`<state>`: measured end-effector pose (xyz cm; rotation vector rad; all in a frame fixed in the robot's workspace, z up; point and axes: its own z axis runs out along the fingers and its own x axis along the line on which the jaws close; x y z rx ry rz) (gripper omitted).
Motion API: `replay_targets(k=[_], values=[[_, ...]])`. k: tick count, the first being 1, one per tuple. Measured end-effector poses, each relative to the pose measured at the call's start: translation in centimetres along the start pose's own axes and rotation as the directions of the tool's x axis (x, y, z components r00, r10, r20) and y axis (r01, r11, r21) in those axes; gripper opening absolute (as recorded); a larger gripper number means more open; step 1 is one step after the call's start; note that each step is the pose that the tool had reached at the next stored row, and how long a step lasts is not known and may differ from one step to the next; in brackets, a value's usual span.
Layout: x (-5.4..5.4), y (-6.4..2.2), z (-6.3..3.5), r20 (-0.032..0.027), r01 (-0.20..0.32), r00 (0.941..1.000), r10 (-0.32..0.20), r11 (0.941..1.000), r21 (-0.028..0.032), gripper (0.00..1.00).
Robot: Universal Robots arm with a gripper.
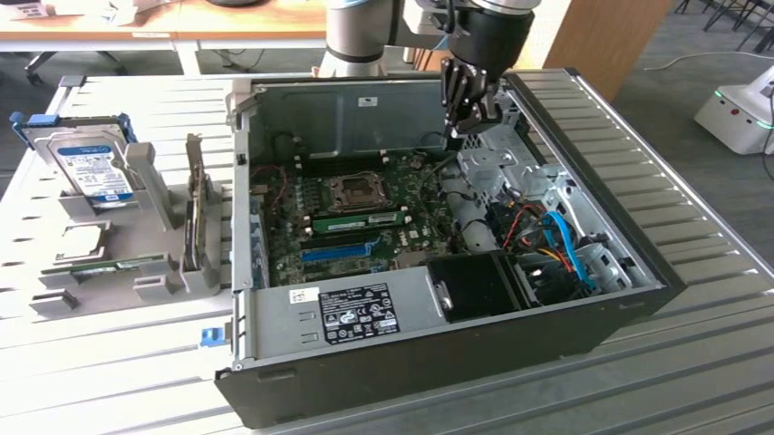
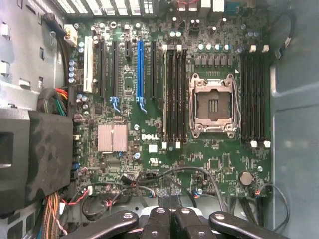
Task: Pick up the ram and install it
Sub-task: 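Press down the ram until it locks into place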
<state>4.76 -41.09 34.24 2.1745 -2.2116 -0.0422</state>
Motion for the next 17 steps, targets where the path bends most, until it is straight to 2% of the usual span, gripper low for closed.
replay_targets(k=[9, 17], values=[[0.0, 1.67, 0.16, 0.0, 0.0, 1.0, 0.0, 1.0, 0.0, 0.1], [0.0, 2.82, 0.28, 0.0, 0.0, 1.0, 0.0, 1.0, 0.0, 0.1]])
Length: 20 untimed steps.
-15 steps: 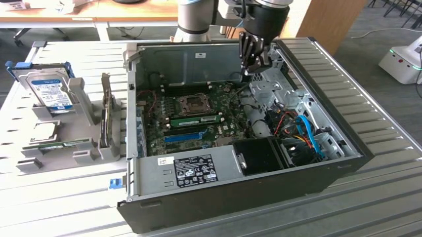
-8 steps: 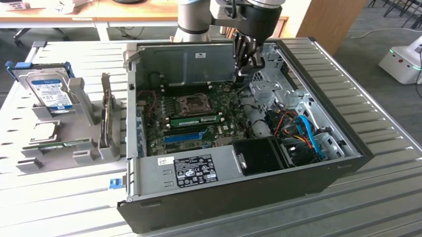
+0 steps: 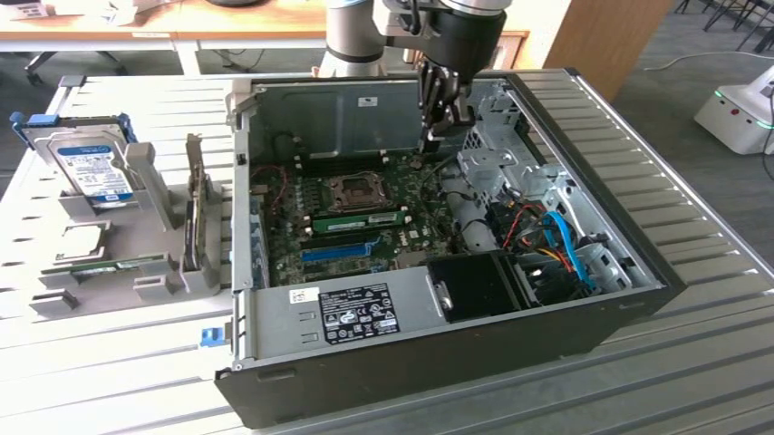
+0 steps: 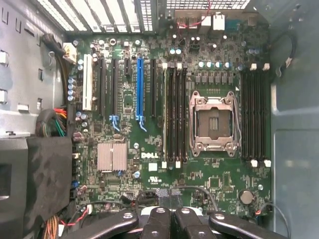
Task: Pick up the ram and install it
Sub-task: 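Press down the ram until it locks into place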
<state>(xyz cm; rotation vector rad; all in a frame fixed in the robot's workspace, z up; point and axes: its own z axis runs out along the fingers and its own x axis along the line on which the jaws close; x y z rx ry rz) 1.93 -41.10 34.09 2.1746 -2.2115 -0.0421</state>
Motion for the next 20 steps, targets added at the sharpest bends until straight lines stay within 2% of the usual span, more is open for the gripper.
replay_targets(k=[7, 20], values=[[0.01, 0.89, 0.09, -0.0001, 0.0, 1.0, 0.0, 1.0, 0.0, 0.1], [0.01, 0.98, 0.1, 0.0, 0.0, 1.0, 0.0, 1.0, 0.0, 0.1]])
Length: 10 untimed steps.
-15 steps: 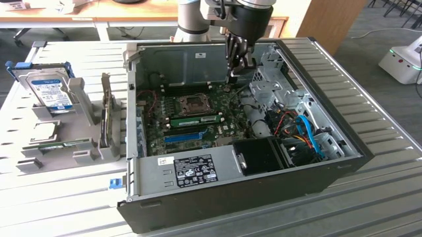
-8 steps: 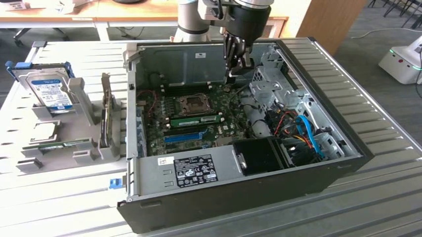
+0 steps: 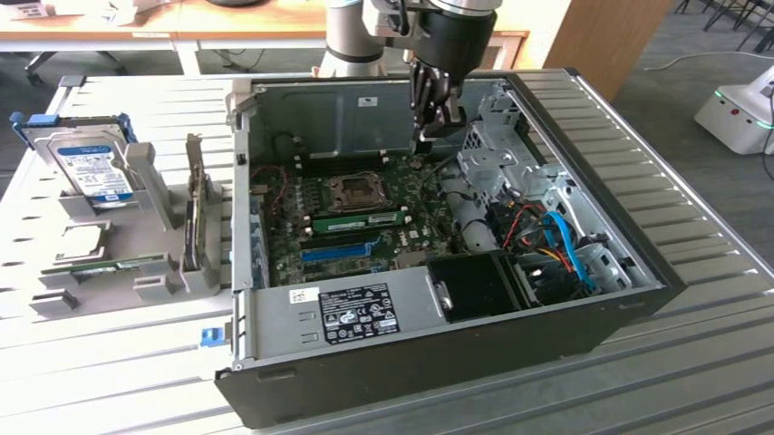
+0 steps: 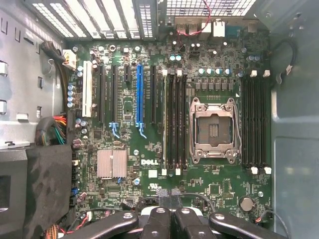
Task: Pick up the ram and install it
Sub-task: 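Press down the ram until it locks into place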
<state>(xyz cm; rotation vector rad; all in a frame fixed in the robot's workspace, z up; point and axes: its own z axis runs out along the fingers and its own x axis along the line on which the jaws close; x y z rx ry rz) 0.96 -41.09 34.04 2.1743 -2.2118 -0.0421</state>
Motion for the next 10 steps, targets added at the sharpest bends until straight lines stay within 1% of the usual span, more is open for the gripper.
replay_targets(k=[3, 10], values=[[0.0, 0.27, 0.02, 0.0, 0.0, 1.0, 0.0, 1.0, 0.0, 0.1], [0.0, 1.32, 0.09, -0.0003, 0.007, 1.0, -0.007, 1.0, 0.0, 0.1]])
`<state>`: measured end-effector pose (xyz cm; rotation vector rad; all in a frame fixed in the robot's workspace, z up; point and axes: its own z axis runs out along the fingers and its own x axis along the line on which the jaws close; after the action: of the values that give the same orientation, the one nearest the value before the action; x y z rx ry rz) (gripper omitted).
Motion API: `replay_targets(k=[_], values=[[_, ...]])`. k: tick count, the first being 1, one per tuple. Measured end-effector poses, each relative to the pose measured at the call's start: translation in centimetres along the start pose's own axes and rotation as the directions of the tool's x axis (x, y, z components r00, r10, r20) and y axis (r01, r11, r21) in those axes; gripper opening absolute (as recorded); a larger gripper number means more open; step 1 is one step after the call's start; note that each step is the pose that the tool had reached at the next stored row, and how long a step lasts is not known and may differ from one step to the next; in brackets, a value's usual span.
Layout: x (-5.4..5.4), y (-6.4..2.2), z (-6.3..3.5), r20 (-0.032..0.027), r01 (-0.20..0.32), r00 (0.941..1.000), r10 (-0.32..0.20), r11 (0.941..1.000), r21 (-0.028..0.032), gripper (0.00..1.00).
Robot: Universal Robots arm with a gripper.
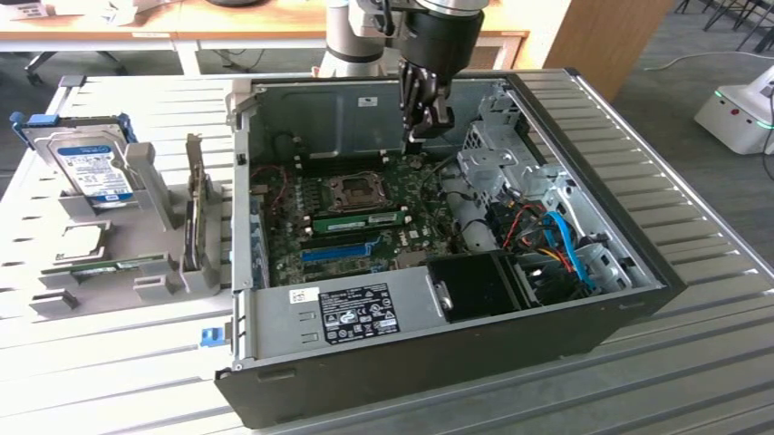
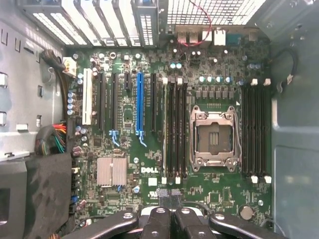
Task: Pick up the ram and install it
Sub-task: 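Press down the ram until it locks into place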
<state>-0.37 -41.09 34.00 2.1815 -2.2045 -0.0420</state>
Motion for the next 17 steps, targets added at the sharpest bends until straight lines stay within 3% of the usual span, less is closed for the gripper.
replay_targets(k=[17], values=[[0.0, 2.4, 0.19, -0.0019, 0.027, 0.9996, -0.027, 0.9996, 0.0002, 0.1]])
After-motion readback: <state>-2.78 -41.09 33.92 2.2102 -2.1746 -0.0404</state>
